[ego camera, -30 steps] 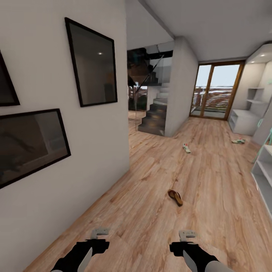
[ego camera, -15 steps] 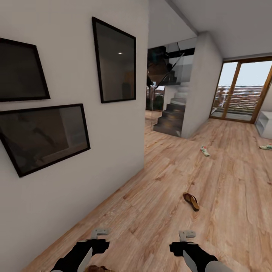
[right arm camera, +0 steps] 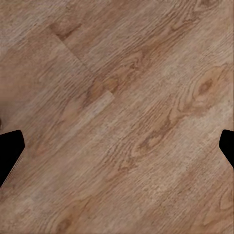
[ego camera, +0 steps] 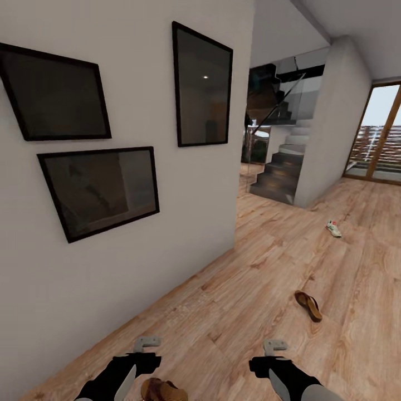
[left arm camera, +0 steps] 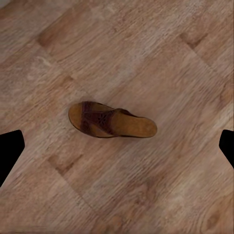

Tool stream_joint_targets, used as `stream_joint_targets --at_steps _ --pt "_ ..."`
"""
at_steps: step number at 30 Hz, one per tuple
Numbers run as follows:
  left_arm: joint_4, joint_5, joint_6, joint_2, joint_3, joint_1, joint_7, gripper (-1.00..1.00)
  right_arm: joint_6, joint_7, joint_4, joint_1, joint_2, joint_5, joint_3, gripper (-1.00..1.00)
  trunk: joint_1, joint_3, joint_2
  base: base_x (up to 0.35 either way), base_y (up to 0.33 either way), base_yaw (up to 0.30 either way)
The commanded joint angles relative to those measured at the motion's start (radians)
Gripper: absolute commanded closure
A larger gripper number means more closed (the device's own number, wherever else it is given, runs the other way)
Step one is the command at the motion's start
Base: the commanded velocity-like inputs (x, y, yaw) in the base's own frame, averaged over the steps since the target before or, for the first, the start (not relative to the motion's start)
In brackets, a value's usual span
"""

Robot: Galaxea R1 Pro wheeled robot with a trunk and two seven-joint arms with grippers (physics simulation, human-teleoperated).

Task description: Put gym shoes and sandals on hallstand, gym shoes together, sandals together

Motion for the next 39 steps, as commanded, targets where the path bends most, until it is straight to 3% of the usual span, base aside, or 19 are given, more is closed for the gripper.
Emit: stream_joint_targets --at_steps 1,39 --pt "0.0 0.0 0.0 0.0 0.0 0.0 0.0 -1.0 0.0 0.0 0.0 0.0 0.0 0.0 0.0 -1.0 0.004 -0.003 -0.007 0.0 0.0 0.289" --pt "0.0 0.0 0.0 0.0 0.001 0.0 0.0 -1.0 0.0 0.0 0.001 0.001 0.004 0.0 0.0 -1.0 0.15 -0.122 -0.273 0.0 0.0 0.289"
